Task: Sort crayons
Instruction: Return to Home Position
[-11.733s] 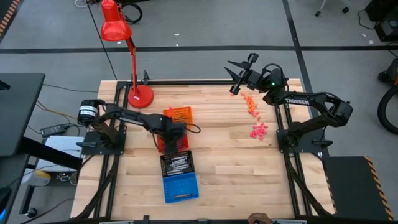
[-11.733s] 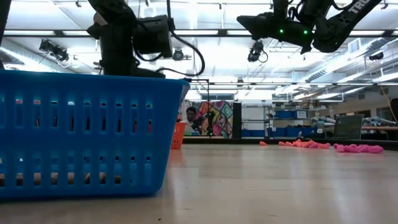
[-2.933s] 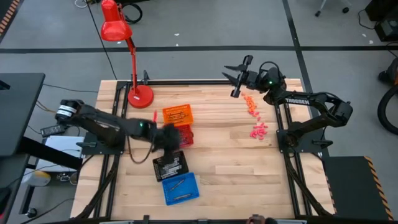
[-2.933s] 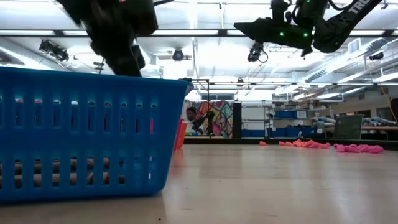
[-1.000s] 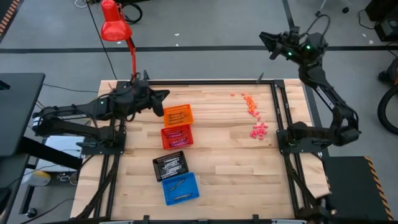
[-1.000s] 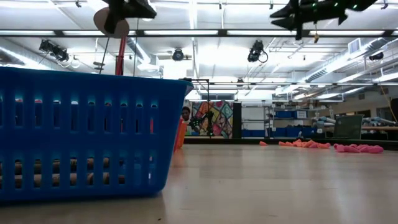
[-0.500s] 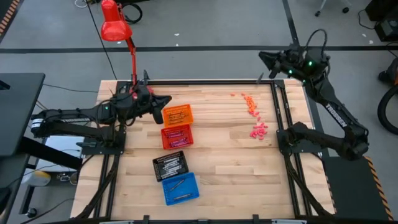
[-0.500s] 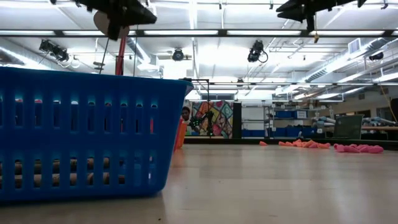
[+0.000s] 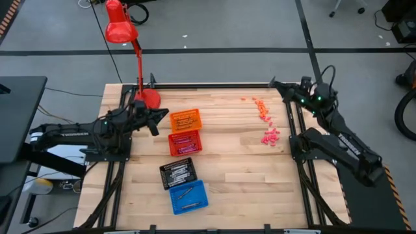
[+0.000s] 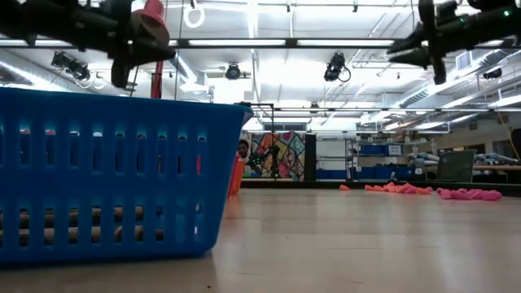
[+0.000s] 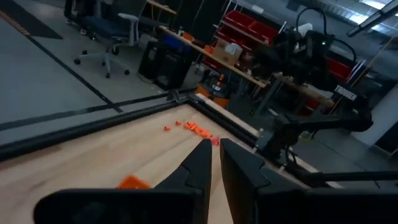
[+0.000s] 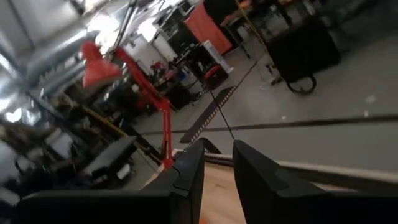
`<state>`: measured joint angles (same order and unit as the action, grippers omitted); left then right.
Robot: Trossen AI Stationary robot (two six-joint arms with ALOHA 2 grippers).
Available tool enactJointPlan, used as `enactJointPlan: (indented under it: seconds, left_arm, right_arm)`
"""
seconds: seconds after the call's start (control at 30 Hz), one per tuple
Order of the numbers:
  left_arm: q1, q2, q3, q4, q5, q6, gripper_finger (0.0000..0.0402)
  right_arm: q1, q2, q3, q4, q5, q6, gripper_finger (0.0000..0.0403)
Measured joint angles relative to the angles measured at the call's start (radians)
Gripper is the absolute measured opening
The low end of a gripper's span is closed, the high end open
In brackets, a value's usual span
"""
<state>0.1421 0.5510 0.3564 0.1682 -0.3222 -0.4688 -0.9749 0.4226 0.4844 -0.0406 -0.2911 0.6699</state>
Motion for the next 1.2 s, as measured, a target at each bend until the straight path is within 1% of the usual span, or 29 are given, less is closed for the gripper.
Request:
enactJointPlan:
  seconds: [0.1,0.17,0.27,0.4,0.5,0.7,1.2]
  left_arm:
    - [0.0,-0.038,-0.043,-0.003,0.0,-0.012,0.0043]
    - [0.0,-0.05,-0.055,-0.006,-0.001,-0.014,0.0043]
    - [-0.001,-0.05,-0.056,-0.059,0.002,0.015,0.0043]
    - [-0.001,-0.048,-0.056,-0.156,0.004,0.043,0.0043]
    - [-0.001,-0.048,-0.056,-0.21,0.004,0.042,0.0043]
    - [-0.002,-0.048,-0.056,-0.26,0.007,-0.064,0.0043]
    - [-0.002,-0.048,-0.056,-0.257,0.006,-0.036,0.0043]
  right_arm:
    - [0.0,-0.044,-0.056,0.002,0.032,0.115,0.0089]
    - [0.0,-0.058,-0.075,0.0,0.032,0.19,0.0089]
    - [0.0,-0.063,-0.086,0.003,-0.01,0.265,0.0089]
    - [0.0,-0.063,-0.096,0.002,-0.109,0.265,0.0089]
    - [0.0,-0.062,-0.099,0.002,-0.155,0.275,0.0089]
    - [0.0,-0.062,-0.099,0.002,-0.163,0.271,0.0089]
    - [0.0,-0.062,-0.099,0.002,-0.164,0.27,0.009]
